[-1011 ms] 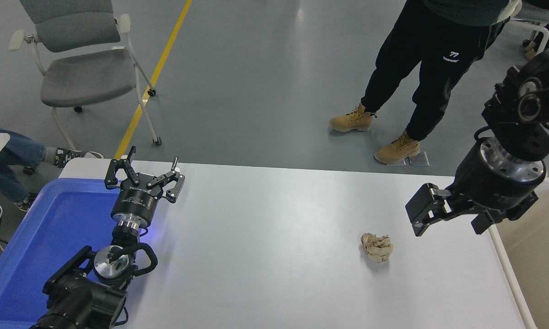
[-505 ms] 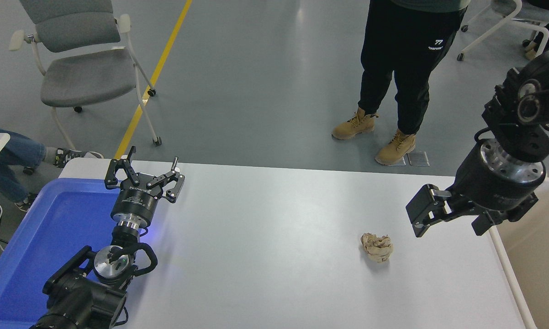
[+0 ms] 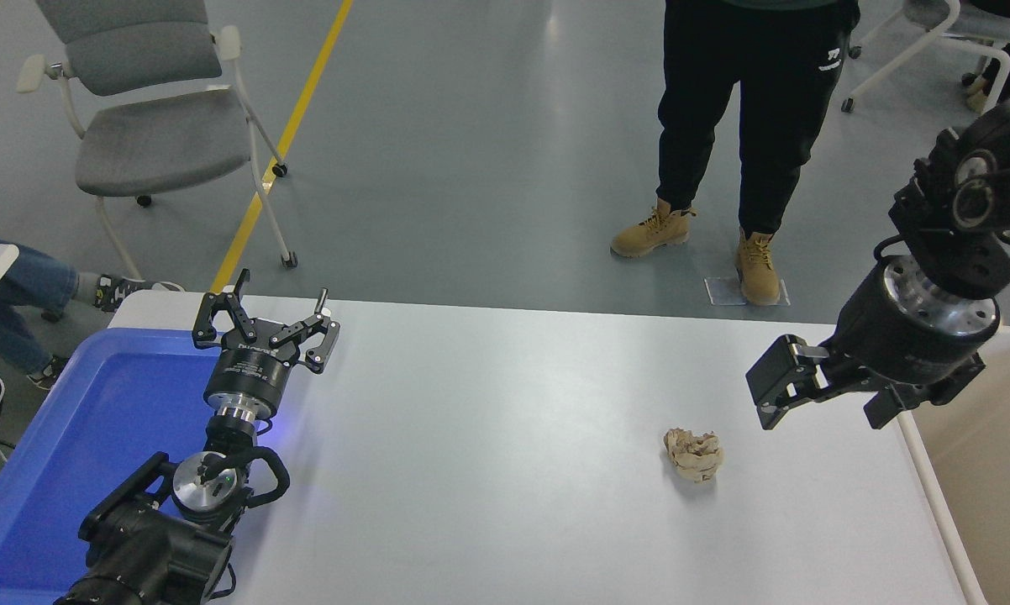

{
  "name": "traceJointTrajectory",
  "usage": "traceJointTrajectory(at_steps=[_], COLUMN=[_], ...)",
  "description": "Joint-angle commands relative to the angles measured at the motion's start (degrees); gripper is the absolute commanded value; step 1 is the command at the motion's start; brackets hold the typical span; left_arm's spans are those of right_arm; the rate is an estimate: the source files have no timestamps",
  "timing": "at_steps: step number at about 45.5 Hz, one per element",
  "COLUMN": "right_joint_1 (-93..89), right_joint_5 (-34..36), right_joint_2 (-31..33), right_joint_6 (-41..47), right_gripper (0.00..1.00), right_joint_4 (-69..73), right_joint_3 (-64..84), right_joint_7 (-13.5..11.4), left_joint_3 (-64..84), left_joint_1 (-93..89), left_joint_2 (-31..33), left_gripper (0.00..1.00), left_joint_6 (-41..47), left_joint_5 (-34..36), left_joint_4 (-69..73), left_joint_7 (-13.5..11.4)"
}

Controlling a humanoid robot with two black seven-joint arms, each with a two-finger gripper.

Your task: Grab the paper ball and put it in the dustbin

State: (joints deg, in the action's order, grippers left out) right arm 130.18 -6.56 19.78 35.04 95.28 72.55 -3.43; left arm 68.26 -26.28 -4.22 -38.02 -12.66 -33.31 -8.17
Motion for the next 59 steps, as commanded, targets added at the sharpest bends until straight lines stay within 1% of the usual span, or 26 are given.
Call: traceJointTrajectory(at_steps=[1,5,17,32,37,51,59], right_joint_1=[-10.4,-14.2,-25.4,-36.0,-39.0,-44.9,-48.3], right_joint_5=[-1.3,-3.8,-4.3,-7.2,-7.2,-7.4,-9.3], right_joint_2=[0.4,0.3,-0.6,-8.5,-9.7,-12.2,-13.3], right_joint_6=[-8.9,-13.5,-22.7,-34.7,-38.4,-40.2,-40.5], right_gripper=[1.0,1.0,1.0,1.0,1.0,1.0,1.0], right_joint_4=[-3.0,-3.2,-9.8,-14.3,-17.7,-24.3,-28.0], right_joint_3=[-1.9,-3.3,-10.3,-14.0,-15.5,-16.3,-16.3], right_joint_7=[0.0,0.0,0.0,0.1,0.1,0.1,0.1], left_joint_3=[0.0,-0.1,-0.1,-0.1,-0.1,-0.1,-0.1], left_joint_1=[0.0,0.0,0.0,0.0,0.0,0.0,0.0], left_joint_2=[0.0,0.0,0.0,0.0,0.0,0.0,0.0], left_gripper=[0.99,0.99,0.99,0.99,0.99,0.99,0.99], left_joint_6=[0.0,-0.1,-0.1,-0.1,-0.1,-0.1,-0.1], left_joint_5=[0.0,0.0,0.0,0.0,0.0,0.0,0.0], left_joint_4=[0.0,0.0,0.0,0.0,0.0,0.0,0.0], left_joint_7=[0.0,0.0,0.0,0.0,0.0,0.0,0.0])
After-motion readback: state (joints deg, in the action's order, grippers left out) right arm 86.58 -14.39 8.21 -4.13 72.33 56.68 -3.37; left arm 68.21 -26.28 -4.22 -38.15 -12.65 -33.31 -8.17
